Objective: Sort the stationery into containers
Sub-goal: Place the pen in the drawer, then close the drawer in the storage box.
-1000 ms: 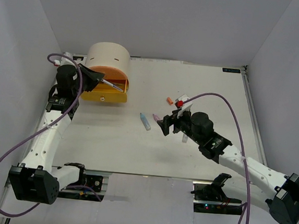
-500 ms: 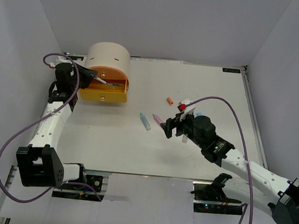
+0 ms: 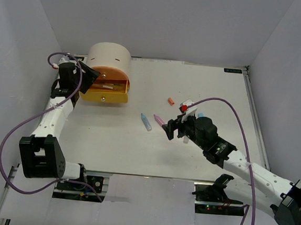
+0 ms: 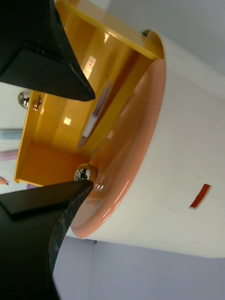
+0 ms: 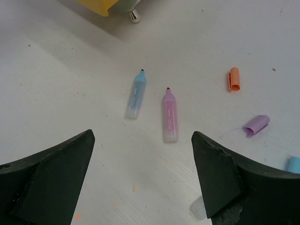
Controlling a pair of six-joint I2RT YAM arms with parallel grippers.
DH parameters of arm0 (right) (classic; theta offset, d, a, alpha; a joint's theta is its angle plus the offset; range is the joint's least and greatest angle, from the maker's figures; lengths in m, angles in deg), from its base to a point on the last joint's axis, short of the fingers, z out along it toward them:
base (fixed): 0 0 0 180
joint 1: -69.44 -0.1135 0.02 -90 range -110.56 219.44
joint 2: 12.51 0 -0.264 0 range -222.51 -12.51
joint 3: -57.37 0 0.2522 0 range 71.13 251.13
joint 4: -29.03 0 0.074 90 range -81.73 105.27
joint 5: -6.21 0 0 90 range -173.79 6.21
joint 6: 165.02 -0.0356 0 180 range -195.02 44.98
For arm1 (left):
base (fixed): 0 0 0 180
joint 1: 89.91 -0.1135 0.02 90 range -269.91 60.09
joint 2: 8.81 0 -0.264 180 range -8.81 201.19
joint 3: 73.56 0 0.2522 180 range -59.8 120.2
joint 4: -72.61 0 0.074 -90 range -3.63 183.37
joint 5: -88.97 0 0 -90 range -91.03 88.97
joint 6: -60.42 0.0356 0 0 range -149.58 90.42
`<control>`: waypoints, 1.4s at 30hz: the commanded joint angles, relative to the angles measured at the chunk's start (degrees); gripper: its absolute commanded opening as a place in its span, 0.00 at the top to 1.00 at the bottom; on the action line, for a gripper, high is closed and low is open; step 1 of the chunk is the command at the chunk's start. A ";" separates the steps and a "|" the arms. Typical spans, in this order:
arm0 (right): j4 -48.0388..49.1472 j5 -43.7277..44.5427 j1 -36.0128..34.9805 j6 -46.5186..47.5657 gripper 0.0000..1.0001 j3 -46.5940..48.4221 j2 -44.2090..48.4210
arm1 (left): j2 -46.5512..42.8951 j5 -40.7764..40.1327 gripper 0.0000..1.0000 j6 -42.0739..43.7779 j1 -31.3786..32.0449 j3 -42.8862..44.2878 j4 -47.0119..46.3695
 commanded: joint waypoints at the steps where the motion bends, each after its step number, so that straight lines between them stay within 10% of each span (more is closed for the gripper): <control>1: 0.36 1.28 -0.09 -0.67 0.10 -0.38 1.64 | -1.53 -3.09 0.19 5.45 -0.65 4.49 3.60; 6: 0.01 2.16 -0.09 -0.67 0.10 -1.44 2.69 | -4.43 -7.91 0.02 13.18 -0.65 7.40 9.04; 17: -0.08 7.43 -0.09 -2.52 0.10 -4.52 7.00 | -16.64 -0.38 0.02 28.66 -0.30 -0.40 19.16; 28: -0.17 7.96 -0.09 -2.61 0.10 -5.83 7.88 | -15.87 -8.97 0.09 26.64 14.02 -8.68 15.48; 42: -0.25 9.63 -0.18 -1.73 0.10 -8.03 10.52 | -9.62 -16.28 0.19 26.38 15.61 -11.84 7.66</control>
